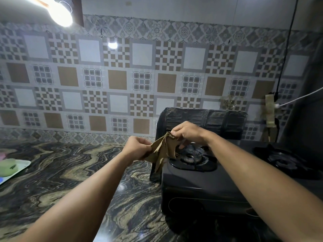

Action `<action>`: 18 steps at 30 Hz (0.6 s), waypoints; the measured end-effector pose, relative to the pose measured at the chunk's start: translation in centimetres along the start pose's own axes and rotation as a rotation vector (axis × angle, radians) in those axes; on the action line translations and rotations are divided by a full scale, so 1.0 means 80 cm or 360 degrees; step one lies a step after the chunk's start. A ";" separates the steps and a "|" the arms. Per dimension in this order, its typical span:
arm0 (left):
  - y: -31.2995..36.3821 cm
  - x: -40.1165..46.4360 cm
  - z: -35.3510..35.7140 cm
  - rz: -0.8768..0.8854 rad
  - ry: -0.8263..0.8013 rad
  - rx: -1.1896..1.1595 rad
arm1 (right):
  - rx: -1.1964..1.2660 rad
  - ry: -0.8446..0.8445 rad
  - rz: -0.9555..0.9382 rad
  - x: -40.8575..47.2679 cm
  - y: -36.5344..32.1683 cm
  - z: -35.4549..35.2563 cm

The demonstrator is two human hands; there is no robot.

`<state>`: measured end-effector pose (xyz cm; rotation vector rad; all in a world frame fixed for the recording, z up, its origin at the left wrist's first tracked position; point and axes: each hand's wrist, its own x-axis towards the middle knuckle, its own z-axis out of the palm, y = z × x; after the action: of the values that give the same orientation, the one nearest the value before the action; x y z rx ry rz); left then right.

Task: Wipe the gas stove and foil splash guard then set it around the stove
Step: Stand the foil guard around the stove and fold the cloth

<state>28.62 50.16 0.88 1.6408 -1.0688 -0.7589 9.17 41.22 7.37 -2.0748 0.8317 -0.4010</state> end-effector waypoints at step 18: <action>0.109 -0.005 0.035 0.0567 0.0151 0.0351 | -0.0197 0.0181 0.0106 -0.032 0.001 0.008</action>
<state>23.52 48.43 8.33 1.5882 -1.3661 -0.3358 7.63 43.37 6.97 -2.1471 1.0131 -0.4447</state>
